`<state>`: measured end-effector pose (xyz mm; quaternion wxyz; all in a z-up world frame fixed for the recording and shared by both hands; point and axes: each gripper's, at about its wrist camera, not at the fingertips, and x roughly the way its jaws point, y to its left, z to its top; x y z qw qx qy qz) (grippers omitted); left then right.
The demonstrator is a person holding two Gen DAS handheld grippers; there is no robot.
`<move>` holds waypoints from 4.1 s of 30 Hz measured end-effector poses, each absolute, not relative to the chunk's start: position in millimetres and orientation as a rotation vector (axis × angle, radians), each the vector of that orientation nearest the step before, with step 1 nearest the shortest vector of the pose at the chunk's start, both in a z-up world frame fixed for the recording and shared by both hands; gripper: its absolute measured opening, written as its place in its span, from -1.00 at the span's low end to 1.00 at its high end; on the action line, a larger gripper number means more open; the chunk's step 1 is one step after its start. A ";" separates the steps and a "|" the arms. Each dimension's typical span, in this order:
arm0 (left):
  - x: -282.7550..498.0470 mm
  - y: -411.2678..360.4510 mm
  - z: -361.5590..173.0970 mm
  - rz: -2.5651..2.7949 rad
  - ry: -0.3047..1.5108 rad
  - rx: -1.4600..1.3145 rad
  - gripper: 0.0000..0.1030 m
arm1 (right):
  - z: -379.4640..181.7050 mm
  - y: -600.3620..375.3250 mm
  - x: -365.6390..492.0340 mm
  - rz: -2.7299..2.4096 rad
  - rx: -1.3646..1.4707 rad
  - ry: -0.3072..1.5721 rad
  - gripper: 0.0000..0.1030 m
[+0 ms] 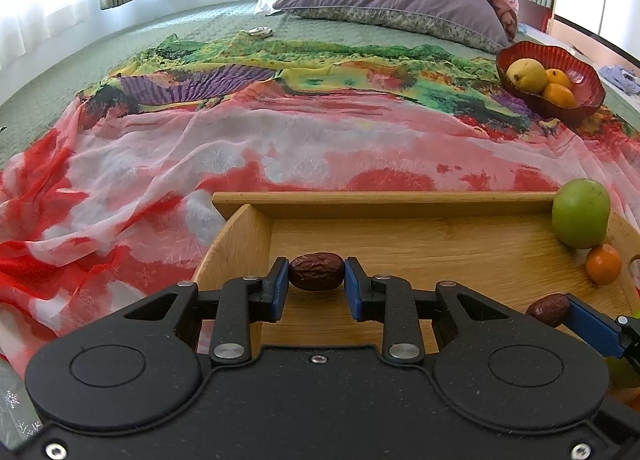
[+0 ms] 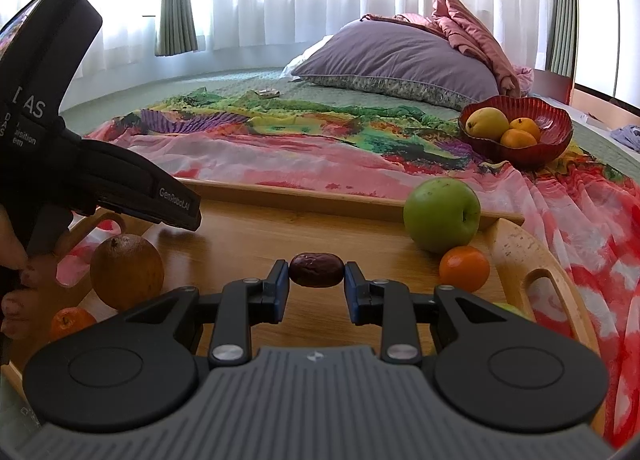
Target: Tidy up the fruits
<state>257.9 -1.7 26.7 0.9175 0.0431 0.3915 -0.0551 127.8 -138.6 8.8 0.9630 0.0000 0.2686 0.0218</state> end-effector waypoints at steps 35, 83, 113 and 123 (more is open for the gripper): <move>247.3 0.8 37.3 -0.122 0.782 0.080 -0.22 | 9.7 -140.0 130.8 0.071 0.020 0.605 0.01; 27.1 -3.4 74.3 -0.176 0.596 0.039 0.89 | 58.2 -190.7 -23.7 0.021 0.021 0.357 0.75; 22.4 -1.7 -0.2 -0.084 0.702 0.063 0.99 | -10.3 -182.1 -45.3 -0.017 0.005 0.489 0.89; 28.4 -6.3 -8.2 -0.081 0.699 0.081 1.00 | -22.8 -182.0 -33.5 -0.027 0.005 0.531 0.98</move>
